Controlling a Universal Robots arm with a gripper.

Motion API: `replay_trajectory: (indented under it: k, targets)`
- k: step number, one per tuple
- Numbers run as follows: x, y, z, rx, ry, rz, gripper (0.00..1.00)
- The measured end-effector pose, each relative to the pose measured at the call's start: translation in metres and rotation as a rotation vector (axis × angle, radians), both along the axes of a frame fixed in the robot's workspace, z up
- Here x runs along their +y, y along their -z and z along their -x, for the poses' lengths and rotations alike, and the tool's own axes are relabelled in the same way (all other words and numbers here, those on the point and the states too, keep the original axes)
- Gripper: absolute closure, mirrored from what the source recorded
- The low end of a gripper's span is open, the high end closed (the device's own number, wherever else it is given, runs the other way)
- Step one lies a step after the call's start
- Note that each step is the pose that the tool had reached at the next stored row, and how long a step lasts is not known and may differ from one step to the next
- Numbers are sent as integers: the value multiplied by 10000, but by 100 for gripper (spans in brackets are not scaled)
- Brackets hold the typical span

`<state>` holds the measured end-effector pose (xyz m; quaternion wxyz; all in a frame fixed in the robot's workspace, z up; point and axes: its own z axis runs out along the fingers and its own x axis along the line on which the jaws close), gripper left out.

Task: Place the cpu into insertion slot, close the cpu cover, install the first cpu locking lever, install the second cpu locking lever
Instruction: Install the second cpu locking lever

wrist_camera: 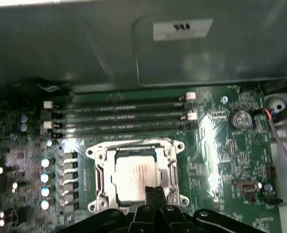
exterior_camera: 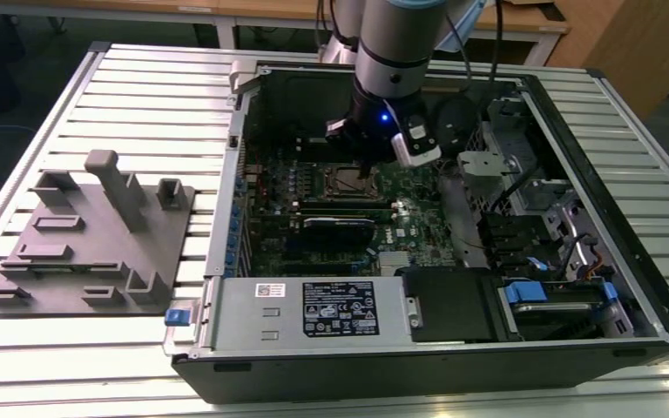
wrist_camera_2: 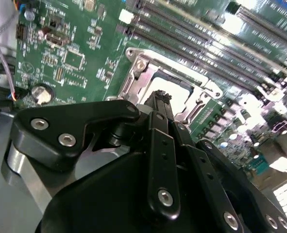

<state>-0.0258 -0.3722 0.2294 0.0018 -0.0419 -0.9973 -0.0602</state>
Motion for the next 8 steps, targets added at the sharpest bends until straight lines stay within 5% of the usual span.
replay_trajectory:
  k: [8]
  targets:
    - [-30,-45,0,2,0,-1,89]
